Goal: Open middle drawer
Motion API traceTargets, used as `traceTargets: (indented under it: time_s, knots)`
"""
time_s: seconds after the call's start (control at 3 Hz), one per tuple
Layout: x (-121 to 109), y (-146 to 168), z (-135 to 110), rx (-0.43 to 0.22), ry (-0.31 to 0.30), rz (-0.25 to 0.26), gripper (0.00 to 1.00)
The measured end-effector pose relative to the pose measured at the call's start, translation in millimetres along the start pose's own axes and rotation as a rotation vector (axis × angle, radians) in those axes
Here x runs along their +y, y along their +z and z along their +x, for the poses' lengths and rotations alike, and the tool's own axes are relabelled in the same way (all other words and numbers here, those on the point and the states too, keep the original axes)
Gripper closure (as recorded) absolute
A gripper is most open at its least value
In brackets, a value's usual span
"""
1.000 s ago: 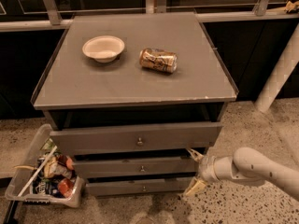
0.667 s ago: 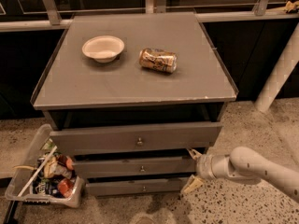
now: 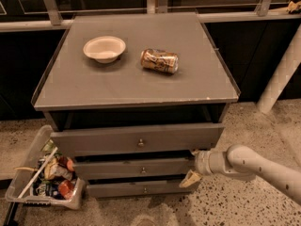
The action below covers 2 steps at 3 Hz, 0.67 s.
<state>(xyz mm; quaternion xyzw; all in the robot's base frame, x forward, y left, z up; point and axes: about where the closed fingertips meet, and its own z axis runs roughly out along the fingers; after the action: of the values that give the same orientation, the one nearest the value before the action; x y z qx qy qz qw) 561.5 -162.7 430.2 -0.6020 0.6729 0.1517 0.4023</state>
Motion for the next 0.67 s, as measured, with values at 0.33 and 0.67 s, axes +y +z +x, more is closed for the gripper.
traceTargets:
  time_s: [0.33,0.67]
  knots:
    - [0.2,19.9,13.5,0.035,-0.005,0.005,0.00]
    - [-0.1,20.2,13.6,0.035,-0.005,0.006,0.00]
